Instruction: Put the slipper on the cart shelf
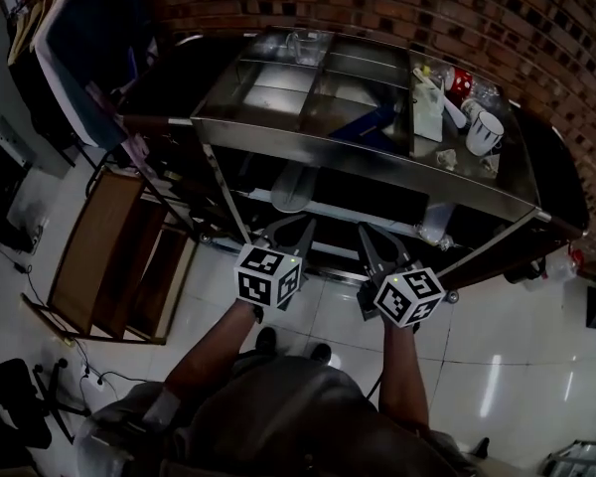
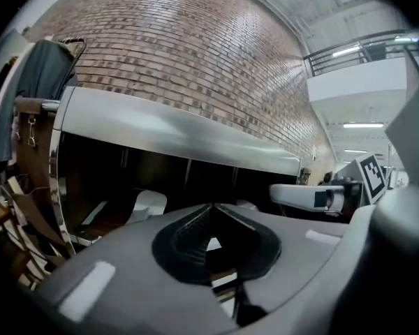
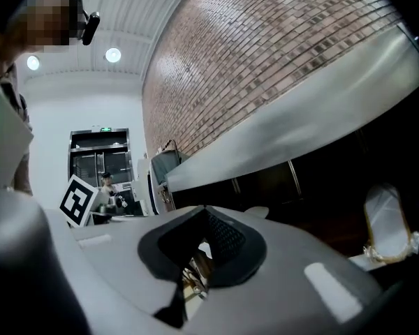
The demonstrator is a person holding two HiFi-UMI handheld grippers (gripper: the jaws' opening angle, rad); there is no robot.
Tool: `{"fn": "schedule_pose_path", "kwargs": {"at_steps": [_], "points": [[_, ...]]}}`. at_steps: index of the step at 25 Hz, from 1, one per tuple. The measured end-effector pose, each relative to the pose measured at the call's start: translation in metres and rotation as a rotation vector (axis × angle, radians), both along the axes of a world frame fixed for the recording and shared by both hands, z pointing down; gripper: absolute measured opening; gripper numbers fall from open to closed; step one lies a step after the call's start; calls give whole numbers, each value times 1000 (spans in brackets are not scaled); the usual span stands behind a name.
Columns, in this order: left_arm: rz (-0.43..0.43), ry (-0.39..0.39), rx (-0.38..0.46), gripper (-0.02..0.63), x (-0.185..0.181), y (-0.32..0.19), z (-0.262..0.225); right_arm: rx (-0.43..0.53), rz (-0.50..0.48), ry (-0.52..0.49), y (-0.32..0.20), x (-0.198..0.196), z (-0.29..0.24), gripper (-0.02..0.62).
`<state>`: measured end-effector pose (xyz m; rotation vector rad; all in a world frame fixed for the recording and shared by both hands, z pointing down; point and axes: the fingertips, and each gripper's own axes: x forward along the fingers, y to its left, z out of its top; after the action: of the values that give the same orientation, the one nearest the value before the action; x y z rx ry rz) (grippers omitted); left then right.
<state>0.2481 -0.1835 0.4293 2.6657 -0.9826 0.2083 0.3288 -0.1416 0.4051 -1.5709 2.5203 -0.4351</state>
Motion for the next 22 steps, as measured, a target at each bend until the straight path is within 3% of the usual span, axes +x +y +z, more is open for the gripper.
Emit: {"fn": "schedule_pose_path", "kwargs": {"at_steps": [13,22], "points": [[155,26,4,8,2,-4,-10,-1,51,85,-4,-23,-16,0],[194,12,0,8,8,-6,-9,4,70,89,-5,-23,-19,0]]}}
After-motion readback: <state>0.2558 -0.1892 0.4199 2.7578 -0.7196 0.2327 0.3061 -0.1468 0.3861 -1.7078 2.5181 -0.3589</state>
